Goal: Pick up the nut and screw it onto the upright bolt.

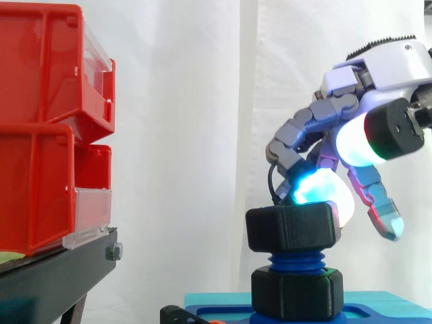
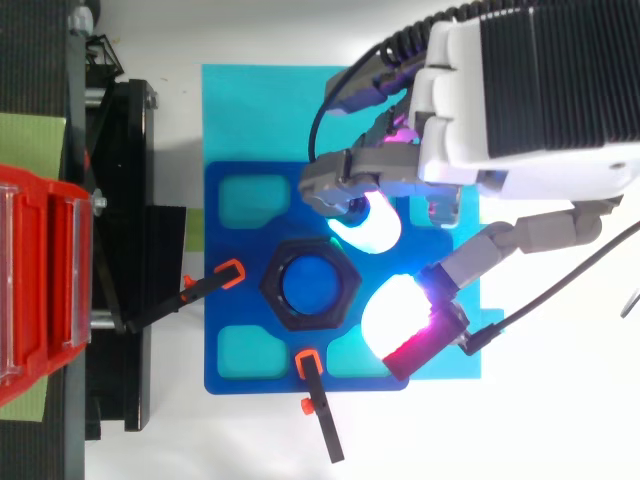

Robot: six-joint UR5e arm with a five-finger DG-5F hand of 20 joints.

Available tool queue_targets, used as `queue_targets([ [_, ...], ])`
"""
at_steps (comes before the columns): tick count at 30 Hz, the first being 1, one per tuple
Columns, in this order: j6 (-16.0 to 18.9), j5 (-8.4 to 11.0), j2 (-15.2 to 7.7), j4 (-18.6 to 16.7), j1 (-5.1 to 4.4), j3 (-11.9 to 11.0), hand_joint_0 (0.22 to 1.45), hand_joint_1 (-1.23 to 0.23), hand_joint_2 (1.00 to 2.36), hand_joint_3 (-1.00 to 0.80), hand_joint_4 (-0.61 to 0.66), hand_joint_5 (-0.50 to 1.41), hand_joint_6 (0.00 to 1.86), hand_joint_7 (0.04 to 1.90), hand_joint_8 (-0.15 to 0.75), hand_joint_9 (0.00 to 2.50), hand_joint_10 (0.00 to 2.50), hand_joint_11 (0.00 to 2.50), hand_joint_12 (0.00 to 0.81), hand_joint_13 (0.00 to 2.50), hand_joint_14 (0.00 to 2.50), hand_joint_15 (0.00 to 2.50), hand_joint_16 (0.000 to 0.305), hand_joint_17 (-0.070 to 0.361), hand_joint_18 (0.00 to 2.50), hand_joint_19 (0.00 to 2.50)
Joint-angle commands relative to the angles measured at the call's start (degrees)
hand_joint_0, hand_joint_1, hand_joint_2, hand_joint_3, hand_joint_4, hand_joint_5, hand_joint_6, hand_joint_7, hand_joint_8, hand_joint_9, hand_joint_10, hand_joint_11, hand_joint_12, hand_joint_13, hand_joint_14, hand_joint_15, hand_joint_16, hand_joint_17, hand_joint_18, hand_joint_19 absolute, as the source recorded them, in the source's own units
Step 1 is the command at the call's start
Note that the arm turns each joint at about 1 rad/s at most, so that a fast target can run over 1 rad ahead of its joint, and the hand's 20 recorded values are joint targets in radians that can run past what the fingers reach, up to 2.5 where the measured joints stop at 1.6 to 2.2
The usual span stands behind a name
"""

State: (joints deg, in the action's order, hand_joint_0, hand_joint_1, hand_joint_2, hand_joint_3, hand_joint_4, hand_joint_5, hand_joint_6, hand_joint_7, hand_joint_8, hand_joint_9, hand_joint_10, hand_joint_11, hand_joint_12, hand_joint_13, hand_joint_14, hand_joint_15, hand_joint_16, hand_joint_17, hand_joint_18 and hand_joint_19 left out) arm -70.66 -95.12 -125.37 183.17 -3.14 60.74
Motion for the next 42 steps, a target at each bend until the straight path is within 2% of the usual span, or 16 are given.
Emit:
queue_targets([
  [1,0.00,-2.18,-0.04,-0.71,0.59,-2.12,0.50,-0.39,1.00,-0.50,0.08,0.09,0.50,1.54,0.214,1.64,0.00,0.00,0.138,0.98,0.00,0.00,0.004,0.010,0.56,0.00],
  [2,-0.09,-4.02,-0.04,-1.59,0.68,-2.56,0.50,-0.39,1.00,-0.50,0.10,0.08,0.50,1.52,0.238,1.64,0.00,0.00,0.145,0.96,0.00,0.00,0.006,0.013,0.54,0.00],
  [5,-0.09,-5.96,-0.04,-2.91,1.12,-3.26,0.50,-0.39,1.00,-0.50,0.11,0.07,0.50,1.45,0.258,1.62,0.00,0.00,0.149,0.93,0.00,0.00,0.008,0.017,0.51,0.00],
  [10,-0.53,-6.22,-0.04,-5.28,1.20,-3.26,0.50,-0.39,1.00,-0.50,0.17,0.01,0.51,1.20,0.262,1.50,0.00,0.02,0.184,0.85,0.00,0.00,0.012,0.028,0.43,0.00],
  [15,-0.53,-5.96,-0.13,-6.33,1.03,-3.17,0.49,-0.38,1.00,-0.50,0.24,-0.05,0.50,1.01,0.216,1.14,0.00,0.00,0.233,0.66,0.00,0.00,0.022,0.049,0.27,0.00],
  [17,-0.35,-5.78,-0.13,-6.86,0.68,-1.94,0.47,-0.37,1.00,-0.50,0.24,-0.10,0.50,0.86,0.224,0.90,0.00,0.00,0.272,0.53,0.00,0.00,0.026,0.059,0.12,0.00],
  [20,-0.27,-5.87,-0.13,-9.15,0.59,0.17,0.47,-0.36,1.00,-0.50,0.19,-0.13,0.50,0.74,0.206,0.72,0.00,0.00,0.279,0.40,0.00,0.00,0.028,0.063,0.00,0.00],
  [21,0.17,-5.78,-0.13,-11.96,0.50,1.66,0.47,-0.36,1.00,-0.50,0.19,-0.13,0.50,0.72,0.208,0.71,0.00,0.00,0.280,0.39,0.00,0.00,0.029,0.064,0.00,0.00],
  [23,0.52,-5.78,-0.13,-13.54,0.41,2.45,0.46,-0.36,1.00,-0.50,0.17,-0.15,0.50,0.66,0.199,0.62,0.00,0.00,0.289,0.31,0.00,0.00,0.030,0.068,0.00,0.00],
  [24,0.96,-5.69,-0.13,-15.12,0.24,3.07,0.46,-0.36,1.00,-0.50,0.16,-0.15,0.50,0.65,0.201,0.60,0.00,0.00,0.290,0.29,0.00,0.00,0.030,0.068,0.00,0.00],
  [26,1.14,-5.69,-0.13,-15.56,0.06,3.16,0.46,-0.35,1.00,-0.50,0.16,-0.16,0.50,0.62,0.191,0.53,0.00,0.00,0.293,0.24,0.00,0.00,0.032,0.071,0.00,0.00],
  [31,1.31,-5.69,-0.22,-14.68,-0.47,3.16,0.45,-0.34,1.00,-0.50,0.19,-0.17,0.50,0.59,0.192,0.46,0.00,0.00,0.299,0.18,0.00,0.00,0.033,0.075,0.00,0.00],
  [36,1.75,-5.34,-0.48,-13.28,-0.55,3.16,0.45,-0.34,1.00,-0.50,0.19,-0.17,0.50,0.60,0.192,0.45,0.00,0.00,0.303,0.16,0.00,0.00,0.034,0.077,0.00,0.00],
  [42,3.07,-5.43,-0.75,-14.33,-0.73,5.09,0.45,-0.34,1.00,-0.50,0.18,-0.17,0.50,0.61,0.196,0.44,0.00,0.00,0.305,0.15,0.00,0.00,0.035,0.078,0.00,0.00],
])
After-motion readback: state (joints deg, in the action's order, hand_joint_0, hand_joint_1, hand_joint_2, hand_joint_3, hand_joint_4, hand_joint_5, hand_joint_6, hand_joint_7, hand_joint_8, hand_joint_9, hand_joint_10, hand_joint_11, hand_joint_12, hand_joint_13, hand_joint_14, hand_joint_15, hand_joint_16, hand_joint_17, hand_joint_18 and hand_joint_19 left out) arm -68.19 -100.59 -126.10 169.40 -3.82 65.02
